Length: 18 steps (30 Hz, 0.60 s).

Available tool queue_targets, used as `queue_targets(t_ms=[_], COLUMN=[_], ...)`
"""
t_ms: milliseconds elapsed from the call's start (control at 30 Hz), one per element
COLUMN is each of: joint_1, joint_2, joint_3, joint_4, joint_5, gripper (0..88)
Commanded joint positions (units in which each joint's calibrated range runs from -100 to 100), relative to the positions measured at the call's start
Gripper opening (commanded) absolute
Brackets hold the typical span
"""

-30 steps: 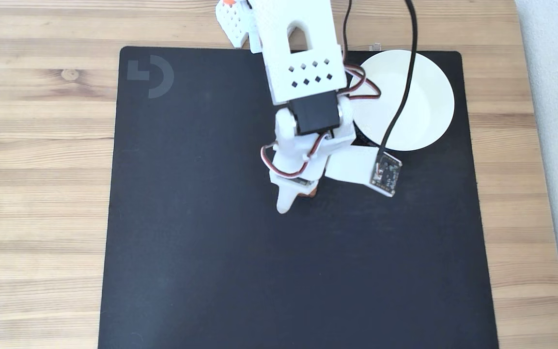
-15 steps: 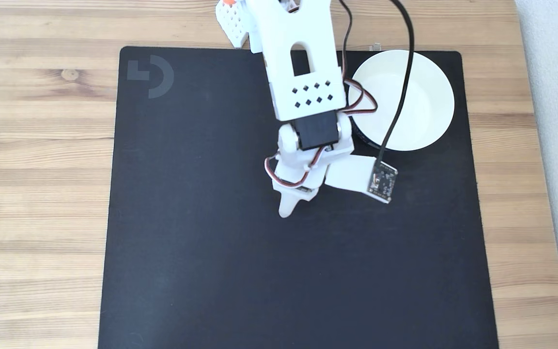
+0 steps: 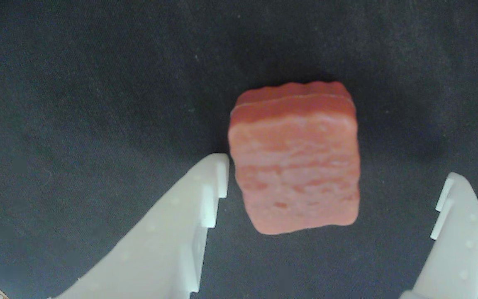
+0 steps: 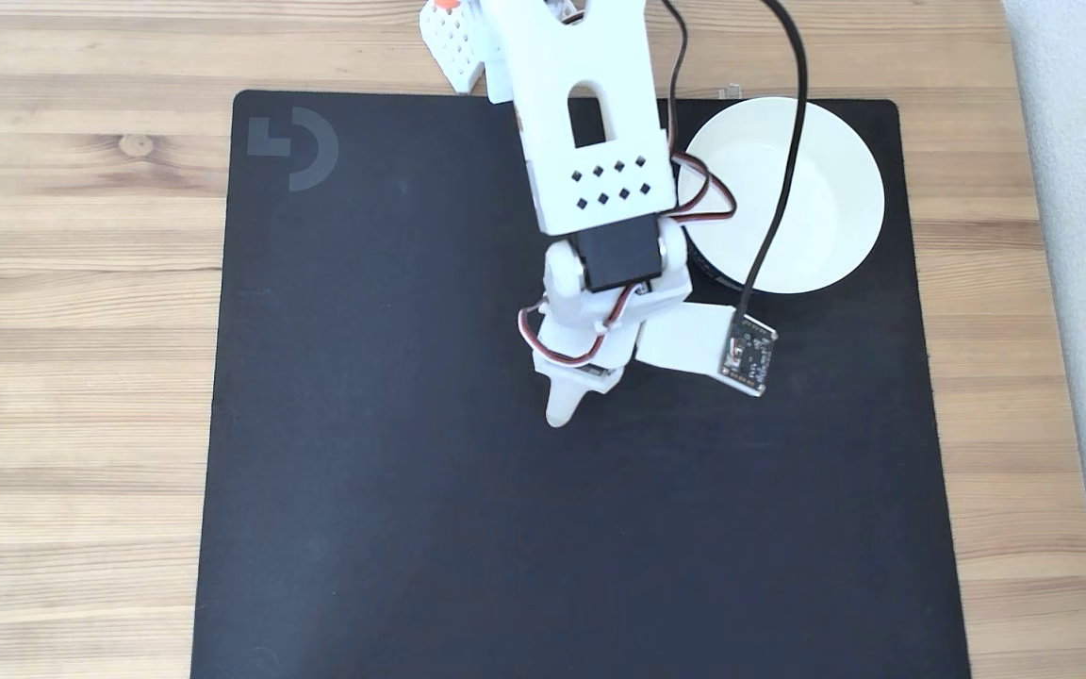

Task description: Pick up the toy and place it on the plate

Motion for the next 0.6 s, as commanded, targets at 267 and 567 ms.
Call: queue_targets(t_ms=[267,567], joint_1=[-1.3,-1.6], joint_2=[0.5,0.5], joint_3=[-1.6,-1.6], joint_4=[-1.9,-2.0], joint_5=[-5.2,-4.7], gripper=[23.1,23.2])
